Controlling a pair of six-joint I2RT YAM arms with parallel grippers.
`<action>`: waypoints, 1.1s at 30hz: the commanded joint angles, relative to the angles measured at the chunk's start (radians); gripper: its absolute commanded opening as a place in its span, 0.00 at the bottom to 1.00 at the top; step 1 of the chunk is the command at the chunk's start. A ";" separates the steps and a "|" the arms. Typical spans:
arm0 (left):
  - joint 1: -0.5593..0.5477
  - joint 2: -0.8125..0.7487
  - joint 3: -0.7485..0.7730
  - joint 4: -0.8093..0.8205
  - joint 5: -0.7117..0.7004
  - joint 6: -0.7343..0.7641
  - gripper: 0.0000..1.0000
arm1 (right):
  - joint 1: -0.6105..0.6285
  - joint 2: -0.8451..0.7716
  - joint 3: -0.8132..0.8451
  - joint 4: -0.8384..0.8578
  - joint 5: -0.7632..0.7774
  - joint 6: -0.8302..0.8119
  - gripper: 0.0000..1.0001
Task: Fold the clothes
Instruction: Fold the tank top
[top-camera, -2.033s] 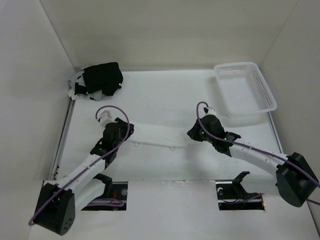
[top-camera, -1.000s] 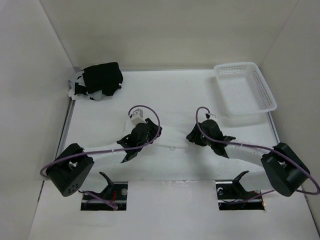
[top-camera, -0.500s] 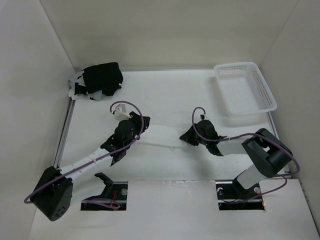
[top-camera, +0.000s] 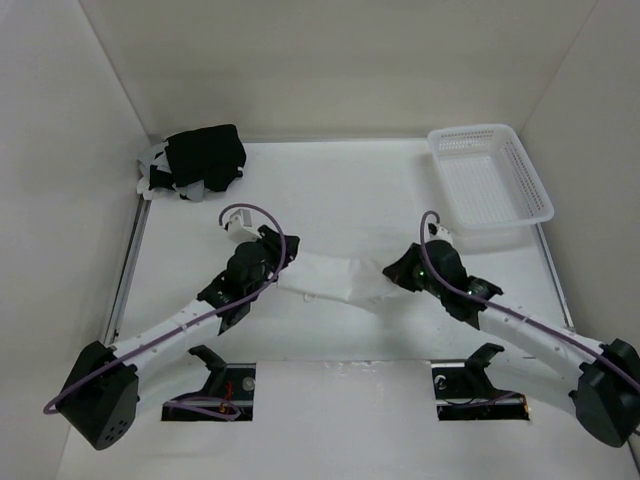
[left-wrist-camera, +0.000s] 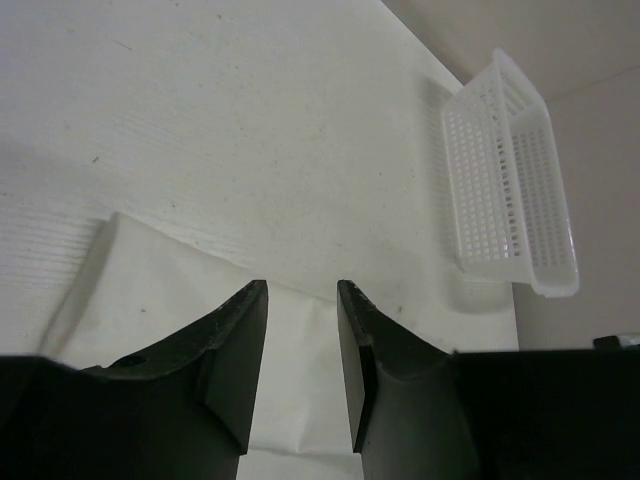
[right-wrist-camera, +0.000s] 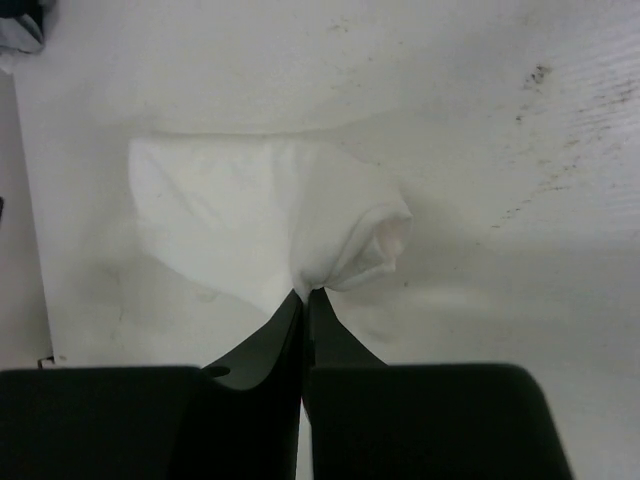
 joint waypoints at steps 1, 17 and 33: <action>0.021 -0.048 0.016 0.006 -0.005 0.018 0.32 | 0.066 0.005 0.159 -0.195 0.074 -0.075 0.03; 0.274 -0.341 -0.032 -0.167 0.127 0.046 0.34 | 0.332 0.968 1.072 -0.235 -0.004 -0.152 0.13; 0.152 -0.099 -0.041 -0.059 0.118 0.038 0.35 | 0.290 0.668 0.616 0.078 -0.047 -0.132 0.02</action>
